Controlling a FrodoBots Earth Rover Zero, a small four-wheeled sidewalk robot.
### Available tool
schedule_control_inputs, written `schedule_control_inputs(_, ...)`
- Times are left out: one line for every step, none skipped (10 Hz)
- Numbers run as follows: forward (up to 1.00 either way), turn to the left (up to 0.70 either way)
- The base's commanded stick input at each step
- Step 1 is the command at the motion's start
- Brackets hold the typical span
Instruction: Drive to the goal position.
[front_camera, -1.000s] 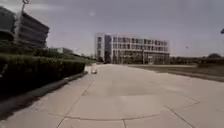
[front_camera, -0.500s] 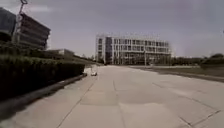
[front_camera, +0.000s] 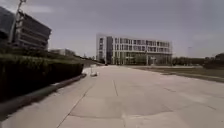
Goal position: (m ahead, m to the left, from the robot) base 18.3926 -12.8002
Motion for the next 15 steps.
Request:
schedule_control_inputs(0.70, 0.00)
schedule_control_inputs(0.70, 0.00)
schedule_control_inputs(0.70, 0.00)
schedule_control_inputs(0.70, 0.00)
schedule_control_inputs(0.70, 0.00)
schedule_control_inputs(0.70, 0.00)
schedule_control_inputs(0.70, 0.00)
schedule_control_inputs(0.70, 0.00)
schedule_control_inputs(0.70, 0.00)
schedule_control_inputs(0.70, 0.00)
schedule_control_inputs(0.70, 0.00)
schedule_control_inputs(0.70, 0.00)
schedule_control_inputs(0.70, -0.07)
schedule_control_inputs(0.70, -0.35)
schedule_control_inputs(0.70, -0.35)
